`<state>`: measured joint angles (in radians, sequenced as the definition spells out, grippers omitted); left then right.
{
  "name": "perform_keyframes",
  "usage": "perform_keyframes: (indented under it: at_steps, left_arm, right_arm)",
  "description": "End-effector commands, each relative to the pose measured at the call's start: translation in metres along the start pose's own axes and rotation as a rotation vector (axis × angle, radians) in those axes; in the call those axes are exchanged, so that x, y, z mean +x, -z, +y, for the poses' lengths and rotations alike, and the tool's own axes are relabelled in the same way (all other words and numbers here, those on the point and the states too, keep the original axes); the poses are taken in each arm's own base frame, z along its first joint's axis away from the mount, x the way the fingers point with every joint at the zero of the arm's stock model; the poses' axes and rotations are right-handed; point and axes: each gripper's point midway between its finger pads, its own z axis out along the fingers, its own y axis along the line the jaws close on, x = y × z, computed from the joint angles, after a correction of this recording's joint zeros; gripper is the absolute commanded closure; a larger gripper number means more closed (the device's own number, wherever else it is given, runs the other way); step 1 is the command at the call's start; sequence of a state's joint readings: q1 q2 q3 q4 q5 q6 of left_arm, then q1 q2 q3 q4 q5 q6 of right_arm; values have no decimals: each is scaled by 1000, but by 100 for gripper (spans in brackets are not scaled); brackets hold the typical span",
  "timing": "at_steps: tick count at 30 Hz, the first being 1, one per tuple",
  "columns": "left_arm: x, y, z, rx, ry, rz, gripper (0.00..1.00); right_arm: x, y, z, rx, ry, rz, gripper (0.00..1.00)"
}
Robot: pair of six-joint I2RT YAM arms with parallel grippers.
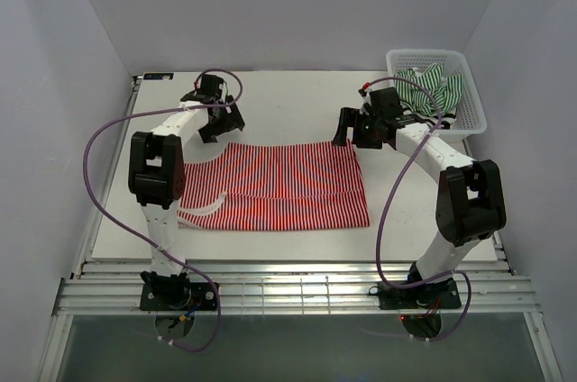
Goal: Fold and stack the tank tops
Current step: Fold the tank top
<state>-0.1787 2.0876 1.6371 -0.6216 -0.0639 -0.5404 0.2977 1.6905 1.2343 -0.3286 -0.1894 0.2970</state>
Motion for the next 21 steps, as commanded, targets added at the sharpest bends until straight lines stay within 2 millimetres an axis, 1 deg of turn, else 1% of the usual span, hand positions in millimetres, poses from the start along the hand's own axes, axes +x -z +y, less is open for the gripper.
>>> perform_keyframes:
  at_steps: [1, 5, 6, 8, 9, 10, 12, 13, 15, 16, 19, 20, 21]
  left_arm:
    - [-10, 2, -6, 18, -38, -20, 2]
    - [-2, -10, 2, 2, -29, 7, 2]
    - [2, -12, 5, -6, -26, 18, 3]
    - [6, -14, 8, -12, -21, 25, 9]
    - [8, -16, 10, -18, -19, 31, 18]
    - [9, -17, 10, -20, -19, 32, 23]
    - [11, -19, 13, -24, -13, 36, 30]
    - [11, -20, 13, -27, -13, 38, 37]
    - [10, -22, 14, -26, -12, 39, 41]
    - [11, -22, 14, -29, -11, 41, 44]
    - [12, -24, 17, -38, -10, 43, 47]
    - [13, -24, 17, -38, -12, 44, 52]
    - [13, -24, 17, -36, -12, 46, 54]
  right_arm:
    - [-14, 4, 4, -13, 30, -27, 10]
    - [-4, 1, 0, -12, 20, -4, 10]
    - [-3, 1, 0, -13, 19, 0, 10]
    - [0, 1, -1, -13, 16, 6, 10]
    - [2, 1, -1, -13, 13, 11, 10]
    - [3, 1, -1, -14, 12, 12, 10]
    - [5, 2, -2, -10, 10, 16, 10]
    - [7, 2, -2, -11, 9, 19, 10]
    - [9, 3, -2, -12, 9, 24, 10]
    - [11, 3, -3, -10, 7, 27, 10]
    - [14, 4, -4, -7, 6, 30, 10]
    - [14, 5, -4, -4, 6, 30, 10]
    - [14, 5, -5, -1, 6, 29, 10]
